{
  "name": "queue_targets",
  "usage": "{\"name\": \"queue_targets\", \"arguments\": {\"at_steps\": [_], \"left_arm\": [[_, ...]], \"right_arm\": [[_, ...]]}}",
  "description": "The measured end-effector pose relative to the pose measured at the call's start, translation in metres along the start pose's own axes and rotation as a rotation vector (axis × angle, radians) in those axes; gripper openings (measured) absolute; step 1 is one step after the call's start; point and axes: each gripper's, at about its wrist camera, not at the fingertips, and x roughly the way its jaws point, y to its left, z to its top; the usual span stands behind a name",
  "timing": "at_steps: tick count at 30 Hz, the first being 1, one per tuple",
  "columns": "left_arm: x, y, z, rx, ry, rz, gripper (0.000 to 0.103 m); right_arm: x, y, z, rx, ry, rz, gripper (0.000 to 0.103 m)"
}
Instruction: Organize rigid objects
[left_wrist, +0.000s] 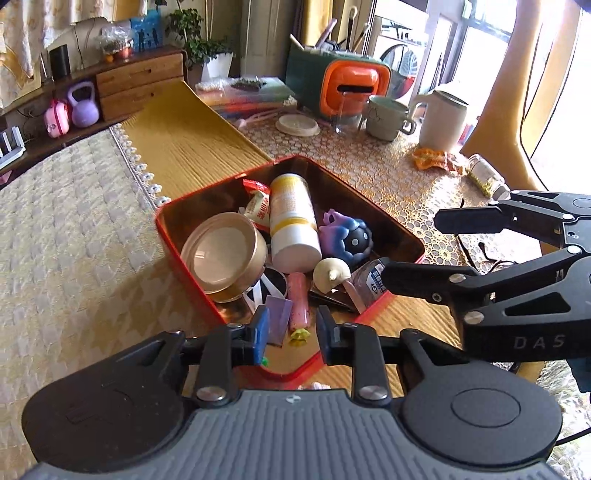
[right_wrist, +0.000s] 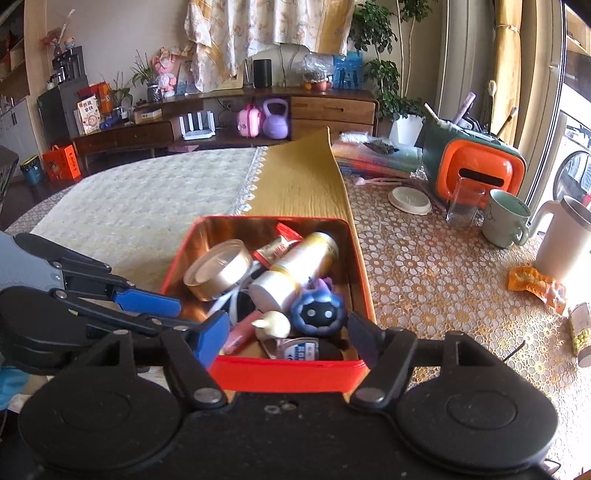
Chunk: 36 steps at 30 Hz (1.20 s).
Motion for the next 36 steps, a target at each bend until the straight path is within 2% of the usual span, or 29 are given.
{"name": "queue_targets", "arguments": {"at_steps": [10, 12, 13, 14, 16, 22, 25, 28, 30, 36], "left_arm": [[-0.042, 0.004, -0.012, -0.014, -0.089, 0.016, 0.028], [-0.050, 0.005, -0.014, -0.023, -0.106, 0.012, 0.033], [-0.055, 0.005, -0.015, -0.031, -0.115, 0.011, 0.042], [-0.058, 0.006, -0.016, -0.038, -0.121, 0.010, 0.056], [-0.066, 0.006, -0.018, -0.056, -0.142, 0.009, 0.065], [-0.083, 0.006, -0.024, -0.082, -0.173, 0.003, 0.066], [-0.090, 0.006, -0.028, -0.082, -0.193, 0.015, 0.075], [-0.097, 0.003, -0.031, -0.076, -0.212, 0.028, 0.079], [-0.101, 0.000, -0.033, -0.071, -0.221, 0.035, 0.087], [-0.105, -0.007, -0.037, -0.054, -0.226, 0.077, 0.102]], "right_arm": [[-0.031, 0.015, 0.000, 0.020, -0.044, 0.034, 0.081], [-0.037, 0.018, -0.001, 0.025, -0.056, 0.039, 0.081], [-0.040, 0.019, -0.002, 0.027, -0.064, 0.039, 0.082], [-0.044, 0.020, -0.003, 0.029, -0.076, 0.038, 0.082], [-0.050, 0.020, -0.005, 0.031, -0.101, 0.027, 0.086], [-0.065, 0.018, -0.014, 0.065, -0.141, 0.052, 0.091], [-0.074, 0.018, -0.019, 0.090, -0.172, 0.069, 0.097], [-0.083, 0.018, -0.023, 0.105, -0.206, 0.068, 0.100], [-0.088, 0.020, -0.026, 0.108, -0.227, 0.067, 0.103], [-0.095, 0.026, -0.033, 0.106, -0.251, 0.059, 0.103]]}}
